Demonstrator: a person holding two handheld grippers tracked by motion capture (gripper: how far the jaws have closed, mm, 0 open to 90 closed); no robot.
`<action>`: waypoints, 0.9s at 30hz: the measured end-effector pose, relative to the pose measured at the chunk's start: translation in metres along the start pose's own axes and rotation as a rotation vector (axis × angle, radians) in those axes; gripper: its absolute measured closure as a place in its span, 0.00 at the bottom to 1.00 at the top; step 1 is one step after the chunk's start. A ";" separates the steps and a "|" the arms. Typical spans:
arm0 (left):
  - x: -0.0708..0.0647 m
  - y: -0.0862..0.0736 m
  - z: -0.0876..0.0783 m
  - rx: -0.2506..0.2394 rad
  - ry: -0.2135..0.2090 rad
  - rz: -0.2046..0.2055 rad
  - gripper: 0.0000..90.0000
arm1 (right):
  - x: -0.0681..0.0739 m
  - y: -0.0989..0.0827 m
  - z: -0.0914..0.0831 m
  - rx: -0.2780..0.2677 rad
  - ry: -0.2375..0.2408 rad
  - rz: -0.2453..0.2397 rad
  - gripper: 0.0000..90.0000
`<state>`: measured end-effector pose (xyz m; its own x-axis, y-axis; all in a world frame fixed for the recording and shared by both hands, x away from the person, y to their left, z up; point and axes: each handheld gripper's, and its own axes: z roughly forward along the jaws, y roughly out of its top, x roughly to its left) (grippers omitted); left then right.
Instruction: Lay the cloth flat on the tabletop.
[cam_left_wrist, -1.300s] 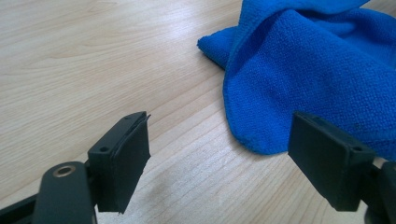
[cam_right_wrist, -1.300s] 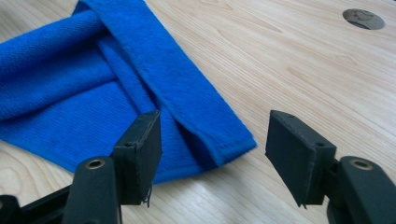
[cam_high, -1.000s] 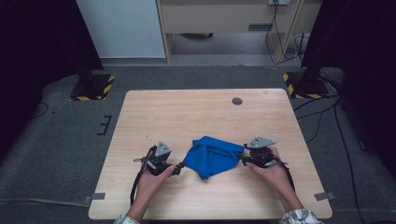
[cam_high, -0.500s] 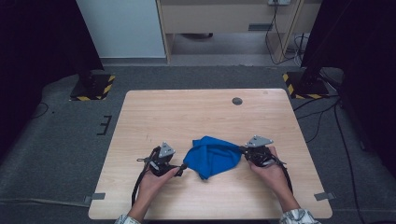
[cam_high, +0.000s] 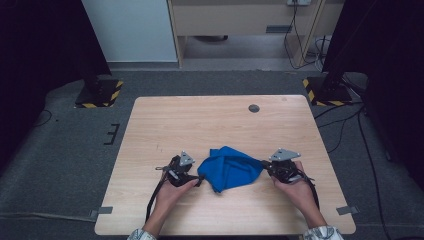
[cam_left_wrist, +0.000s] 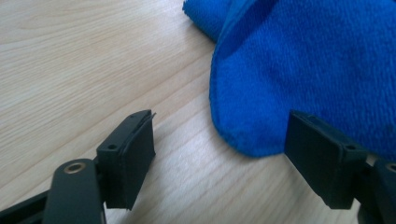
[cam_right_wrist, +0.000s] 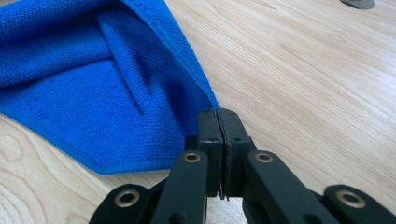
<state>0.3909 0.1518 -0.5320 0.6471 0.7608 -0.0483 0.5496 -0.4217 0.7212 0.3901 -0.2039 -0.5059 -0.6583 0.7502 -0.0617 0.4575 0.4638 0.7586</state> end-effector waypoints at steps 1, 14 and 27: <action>0.000 0.001 0.001 0.001 0.002 0.005 0.27 | 0.000 0.000 0.000 0.001 0.000 0.000 0.99; -0.019 0.005 0.002 -0.003 -0.037 0.088 0.80 | -0.001 0.002 -0.007 -0.028 0.005 0.021 0.99; -0.012 0.012 -0.017 -0.077 -0.018 0.042 0.96 | -0.004 0.013 -0.020 -0.111 0.036 0.089 0.99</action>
<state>0.3808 0.1461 -0.5105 0.6782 0.7343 -0.0289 0.4800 -0.4128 0.7741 0.3869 -0.2100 -0.4825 -0.6400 0.7678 0.0312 0.4474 0.3392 0.8275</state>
